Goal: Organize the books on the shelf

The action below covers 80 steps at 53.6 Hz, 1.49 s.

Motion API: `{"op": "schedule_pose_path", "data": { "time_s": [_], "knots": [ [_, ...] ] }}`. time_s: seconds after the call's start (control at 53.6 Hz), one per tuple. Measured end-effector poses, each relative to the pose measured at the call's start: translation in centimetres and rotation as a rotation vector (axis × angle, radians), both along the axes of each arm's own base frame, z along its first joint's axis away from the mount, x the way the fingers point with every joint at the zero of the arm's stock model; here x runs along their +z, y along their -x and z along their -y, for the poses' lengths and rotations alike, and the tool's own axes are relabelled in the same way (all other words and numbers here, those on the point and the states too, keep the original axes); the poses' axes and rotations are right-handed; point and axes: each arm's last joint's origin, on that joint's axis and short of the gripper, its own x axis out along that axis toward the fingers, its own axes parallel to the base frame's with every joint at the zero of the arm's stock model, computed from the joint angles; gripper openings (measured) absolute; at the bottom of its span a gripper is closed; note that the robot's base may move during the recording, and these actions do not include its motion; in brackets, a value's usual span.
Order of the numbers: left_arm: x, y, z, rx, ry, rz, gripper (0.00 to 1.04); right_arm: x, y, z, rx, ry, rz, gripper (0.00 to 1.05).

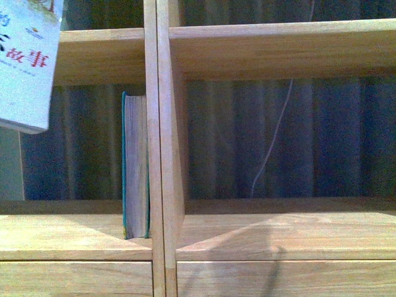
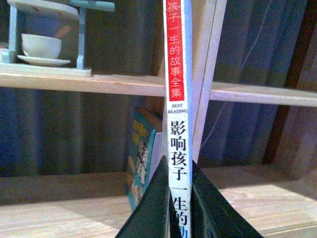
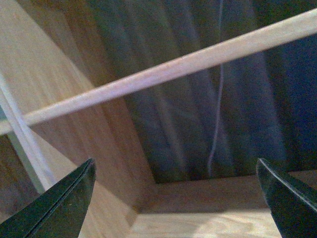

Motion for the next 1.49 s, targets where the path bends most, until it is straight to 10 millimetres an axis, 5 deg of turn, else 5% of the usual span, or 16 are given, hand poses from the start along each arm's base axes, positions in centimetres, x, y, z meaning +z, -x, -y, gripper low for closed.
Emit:
{"op": "schedule_pose_path", "data": {
  "time_s": [0.261, 0.429, 0.672, 0.878, 1.214, 1.494],
  "knots": [
    [-1.3, 2.0, -3.2, 0.195, -0.192, 0.055, 0.07, -0.9, 1.2, 0.0, -0.041, 0.124, 0.011, 0.98],
    [-1.7, 2.9, -5.9, 0.300, -0.256, 0.082, 0.07, -3.6, 2.8, -0.8, -0.182, 0.194, -0.289, 0.73],
    [-2.5, 2.9, -8.5, 0.345, -0.262, 0.106, 0.07, -8.9, 5.0, -1.0, -0.181, 0.229, -0.332, 0.37],
    [-4.2, 0.0, -10.0, 0.280, -0.211, 0.095, 0.07, -12.2, 6.9, -1.0, -0.182, 0.240, -0.332, 0.03],
    [-8.2, -7.5, -11.0, 0.193, -0.268, 0.053, 0.07, -15.7, 9.2, -1.0, -0.182, 0.244, -0.335, 0.03],
    [-8.6, -12.0, -11.1, 0.174, -0.298, 0.063, 0.07, -17.1, 10.3, -1.0, -0.183, 0.244, -0.335, 0.03]
  ]
}}
